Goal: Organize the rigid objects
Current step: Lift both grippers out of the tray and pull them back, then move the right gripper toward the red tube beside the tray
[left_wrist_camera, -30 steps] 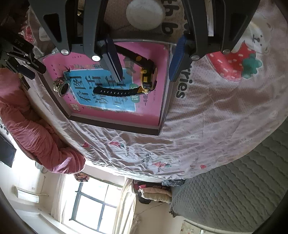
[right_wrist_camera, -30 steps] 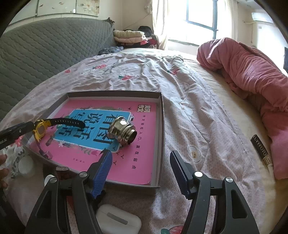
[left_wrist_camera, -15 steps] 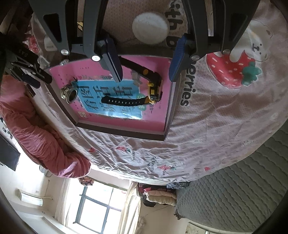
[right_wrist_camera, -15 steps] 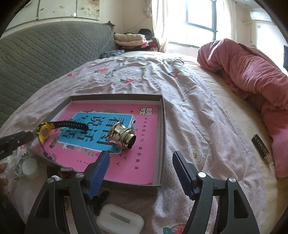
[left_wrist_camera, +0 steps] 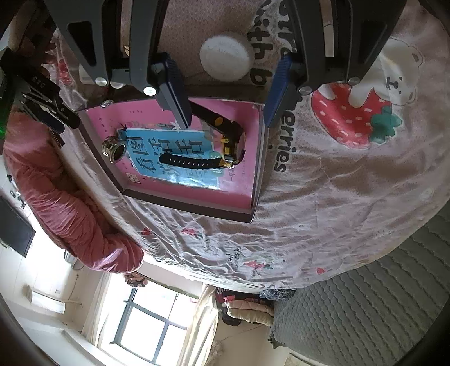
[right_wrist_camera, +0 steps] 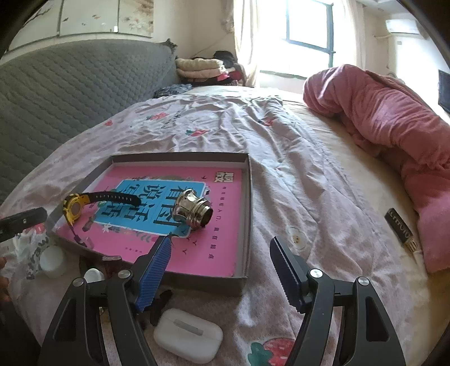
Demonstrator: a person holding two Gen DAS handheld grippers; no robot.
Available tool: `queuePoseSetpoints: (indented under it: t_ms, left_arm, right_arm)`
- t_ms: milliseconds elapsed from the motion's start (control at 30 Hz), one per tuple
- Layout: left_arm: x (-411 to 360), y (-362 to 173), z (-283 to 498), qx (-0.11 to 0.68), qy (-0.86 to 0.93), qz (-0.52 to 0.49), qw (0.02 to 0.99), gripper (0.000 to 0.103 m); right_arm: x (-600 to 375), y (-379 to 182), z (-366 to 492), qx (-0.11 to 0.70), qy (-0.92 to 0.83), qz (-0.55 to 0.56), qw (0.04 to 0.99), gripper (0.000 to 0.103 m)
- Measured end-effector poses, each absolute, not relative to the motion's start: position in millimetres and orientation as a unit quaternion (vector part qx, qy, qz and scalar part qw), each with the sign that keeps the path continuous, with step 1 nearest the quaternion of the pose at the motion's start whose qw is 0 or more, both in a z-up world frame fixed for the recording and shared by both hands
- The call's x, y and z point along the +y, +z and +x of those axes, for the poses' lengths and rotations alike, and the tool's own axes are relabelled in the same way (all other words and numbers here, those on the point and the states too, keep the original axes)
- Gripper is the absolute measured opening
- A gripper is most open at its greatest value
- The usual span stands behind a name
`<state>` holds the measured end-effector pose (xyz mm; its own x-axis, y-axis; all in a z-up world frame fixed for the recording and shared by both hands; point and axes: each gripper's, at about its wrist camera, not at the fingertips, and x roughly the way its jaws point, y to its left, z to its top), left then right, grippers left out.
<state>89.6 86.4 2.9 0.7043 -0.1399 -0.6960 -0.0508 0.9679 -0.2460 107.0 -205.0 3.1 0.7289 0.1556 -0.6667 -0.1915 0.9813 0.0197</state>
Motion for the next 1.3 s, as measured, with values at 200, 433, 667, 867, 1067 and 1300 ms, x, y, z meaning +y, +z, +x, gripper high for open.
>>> queuePoseSetpoints:
  t_ms: [200,433,667,867,1067,1300]
  left_arm:
    - [90,2,82,0.387,-0.014,-0.118,0.914,0.053]
    - [81,-2,72,0.391,-0.022,-0.103,0.914,0.053]
    - [63,-9,60,0.402,-0.031,-0.093,0.91,0.053]
    - [53,-10,51,0.408,-0.043,-0.085,0.908,0.053]
    - [54,-10,45,0.417,-0.039,-0.085,0.904,0.053]
    - [54,-6,37,0.417,-0.041,-0.082,0.904,0.053]
  right_arm:
    - [-213,4,104,0.362,0.089,0.001,0.928,0.074]
    - [-220,6,94,0.363,0.079,0.015,0.928,0.074]
    - [-224,11,81,0.358,0.073,0.017,0.931,0.075]
    - [-219,14,72,0.356,0.076,0.007,0.931,0.075]
    - [-211,15,61,0.354,0.083,-0.007,0.931,0.075]
    - [-204,15,48,0.357,0.093,-0.026,0.929,0.075]
